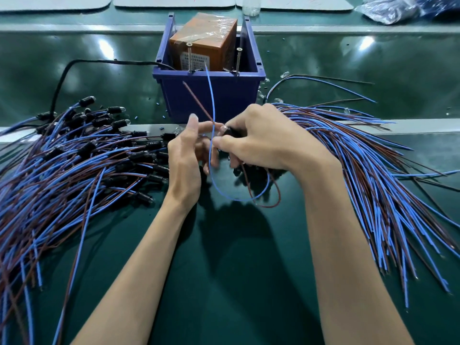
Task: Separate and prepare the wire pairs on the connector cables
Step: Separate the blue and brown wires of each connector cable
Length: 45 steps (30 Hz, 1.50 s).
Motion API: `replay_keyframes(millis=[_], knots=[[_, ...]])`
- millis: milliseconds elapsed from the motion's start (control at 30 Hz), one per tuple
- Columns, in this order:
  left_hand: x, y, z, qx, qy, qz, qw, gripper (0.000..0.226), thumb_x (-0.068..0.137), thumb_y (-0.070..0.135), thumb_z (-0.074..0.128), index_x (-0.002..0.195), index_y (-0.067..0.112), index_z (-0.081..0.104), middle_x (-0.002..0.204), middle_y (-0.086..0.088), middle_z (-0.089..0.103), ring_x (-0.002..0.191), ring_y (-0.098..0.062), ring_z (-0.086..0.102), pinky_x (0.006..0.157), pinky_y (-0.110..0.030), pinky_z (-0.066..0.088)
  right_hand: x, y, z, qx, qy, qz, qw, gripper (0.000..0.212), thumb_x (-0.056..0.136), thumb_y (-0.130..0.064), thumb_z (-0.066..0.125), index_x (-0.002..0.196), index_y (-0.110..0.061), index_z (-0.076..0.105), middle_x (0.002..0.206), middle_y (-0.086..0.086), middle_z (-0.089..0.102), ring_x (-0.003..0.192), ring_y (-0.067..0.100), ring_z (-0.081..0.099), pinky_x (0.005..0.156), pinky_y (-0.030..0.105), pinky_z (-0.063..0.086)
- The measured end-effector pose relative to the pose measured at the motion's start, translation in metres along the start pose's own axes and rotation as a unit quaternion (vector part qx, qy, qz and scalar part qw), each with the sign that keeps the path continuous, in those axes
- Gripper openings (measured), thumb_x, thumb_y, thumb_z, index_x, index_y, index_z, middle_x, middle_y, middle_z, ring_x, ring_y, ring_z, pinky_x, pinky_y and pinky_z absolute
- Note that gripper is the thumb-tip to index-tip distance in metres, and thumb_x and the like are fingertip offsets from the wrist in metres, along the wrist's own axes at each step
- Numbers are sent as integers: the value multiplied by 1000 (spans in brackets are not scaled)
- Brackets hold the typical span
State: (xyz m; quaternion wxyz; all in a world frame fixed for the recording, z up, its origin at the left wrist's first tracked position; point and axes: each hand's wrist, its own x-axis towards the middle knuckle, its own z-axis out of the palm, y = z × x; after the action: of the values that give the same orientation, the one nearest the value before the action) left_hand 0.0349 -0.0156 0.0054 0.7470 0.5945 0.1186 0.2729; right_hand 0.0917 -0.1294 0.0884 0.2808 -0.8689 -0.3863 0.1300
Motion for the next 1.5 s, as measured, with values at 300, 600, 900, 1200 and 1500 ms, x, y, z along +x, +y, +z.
replay_keyframes(millis=[300,600,900,1200,1500], knots=[[4,-5,0,16,66,22,997,37,98,21,45,65,14,60,41,10,44,33,-4,35,38,-15,27,-8,7,-23,-58,64,45,995,50,89,-56,54,70,-10,64,54,2,46,59,22,44,50,26,34],[0,-8,-2,23,-10,38,999,48,78,14,57,35,18,37,37,3,36,39,-13,28,47,-22,29,-12,32,-44,88,346,171,918,30,89,-41,59,74,-17,66,72,7,67,88,32,68,86,48,53],[-2,-4,-6,3,-117,15,993,54,80,42,41,42,9,58,51,-9,60,46,-21,48,52,-26,40,-12,48,-52,95,432,192,876,25,94,-32,52,88,-14,69,83,8,70,92,32,67,89,45,51],[0,-5,-4,9,-37,28,999,43,81,42,40,67,7,62,73,5,65,57,-14,52,57,-26,40,-18,28,-49,-58,593,77,800,37,93,-8,39,122,-4,60,121,18,52,102,6,42,84,-4,18],[3,-8,-4,62,-46,30,997,36,82,38,45,64,13,64,70,7,65,55,-12,50,59,-28,38,-1,34,-31,-109,283,27,953,36,93,-2,55,129,-6,59,127,13,57,112,14,52,95,3,32]])
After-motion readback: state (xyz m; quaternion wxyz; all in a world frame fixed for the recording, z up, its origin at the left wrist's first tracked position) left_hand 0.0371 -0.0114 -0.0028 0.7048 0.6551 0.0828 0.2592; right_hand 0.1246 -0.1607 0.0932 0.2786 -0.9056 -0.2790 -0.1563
